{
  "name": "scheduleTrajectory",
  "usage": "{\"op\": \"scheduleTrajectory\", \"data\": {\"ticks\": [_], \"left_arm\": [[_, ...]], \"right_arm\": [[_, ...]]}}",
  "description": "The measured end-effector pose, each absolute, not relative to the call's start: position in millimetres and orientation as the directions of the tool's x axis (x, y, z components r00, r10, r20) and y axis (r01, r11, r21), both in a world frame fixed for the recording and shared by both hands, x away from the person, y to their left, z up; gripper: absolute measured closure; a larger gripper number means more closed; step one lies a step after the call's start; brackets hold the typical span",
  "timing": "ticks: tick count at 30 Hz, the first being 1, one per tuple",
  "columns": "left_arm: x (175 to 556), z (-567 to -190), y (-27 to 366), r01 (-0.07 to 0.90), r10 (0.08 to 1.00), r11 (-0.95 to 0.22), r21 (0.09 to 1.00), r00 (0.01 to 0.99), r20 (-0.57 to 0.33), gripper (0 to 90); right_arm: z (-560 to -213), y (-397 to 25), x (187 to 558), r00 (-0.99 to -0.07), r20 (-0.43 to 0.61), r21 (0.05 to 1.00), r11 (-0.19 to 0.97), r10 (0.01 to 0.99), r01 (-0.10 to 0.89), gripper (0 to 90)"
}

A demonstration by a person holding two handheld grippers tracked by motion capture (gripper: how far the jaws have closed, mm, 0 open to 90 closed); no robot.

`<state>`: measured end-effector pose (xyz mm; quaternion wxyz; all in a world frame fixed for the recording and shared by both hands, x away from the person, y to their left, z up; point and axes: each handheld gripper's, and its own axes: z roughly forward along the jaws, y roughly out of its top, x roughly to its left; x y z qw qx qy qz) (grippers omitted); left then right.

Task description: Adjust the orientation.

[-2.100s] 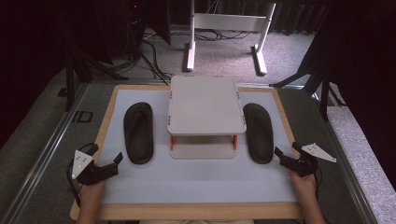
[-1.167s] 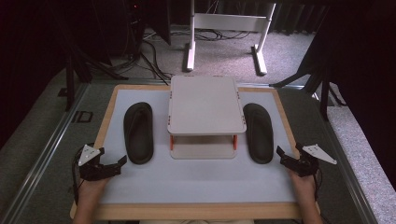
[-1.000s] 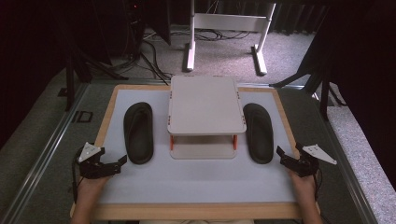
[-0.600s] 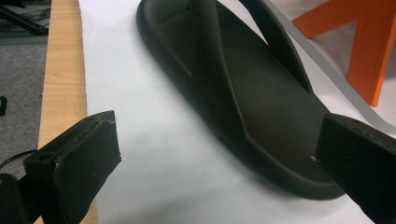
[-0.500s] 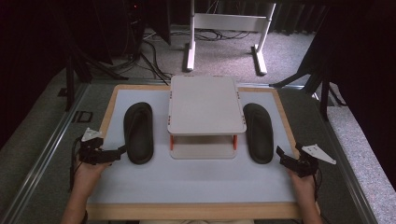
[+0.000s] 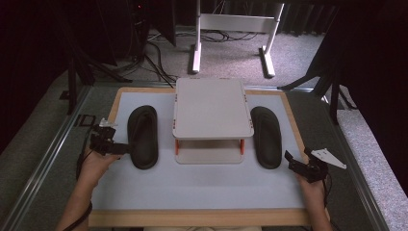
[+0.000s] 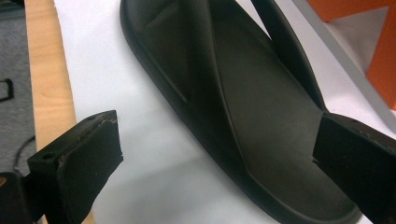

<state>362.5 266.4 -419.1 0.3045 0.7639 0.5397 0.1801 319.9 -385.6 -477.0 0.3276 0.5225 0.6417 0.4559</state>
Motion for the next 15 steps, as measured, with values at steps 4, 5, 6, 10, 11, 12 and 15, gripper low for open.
{"op": "scheduleTrajectory", "data": {"ticks": [4,5,6,10,11,12,15], "left_arm": [[373,-416,264,0.724,0.927,-0.265,0.637,0.374,-0.039,0.9],[376,-415,263,0.724,0.923,-0.277,0.632,0.383,-0.035,0.8],[378,-415,263,0.727,0.922,-0.280,0.627,0.385,-0.034,0.8],[389,-413,257,0.744,0.915,-0.329,0.582,0.403,0.002,0.9],[391,-412,257,0.750,0.912,-0.336,0.569,0.411,-0.003,0.9],[394,-412,256,0.755,0.909,-0.343,0.559,0.416,-0.004,0.9],[401,-409,256,0.762,0.904,-0.349,0.546,0.426,-0.017,6.9]], "right_arm": [[-477,-386,321,-0.238,0.058,0.924,0.038,0.969,0.381,14.6],[-477,-386,320,-0.238,0.059,0.924,0.037,0.969,0.381,14.6],[-477,-386,320,-0.239,0.060,0.924,0.036,0.969,0.380,14.6],[-477,-386,321,-0.239,0.065,0.924,0.032,0.969,0.381,14.6],[-477,-386,321,-0.239,0.065,0.924,0.032,0.969,0.382,14.6],[-477,-386,321,-0.240,0.065,0.924,0.033,0.969,0.382,14.6],[-477,-386,321,-0.239,0.067,0.924,0.031,0.969,0.382,14.6]]}}
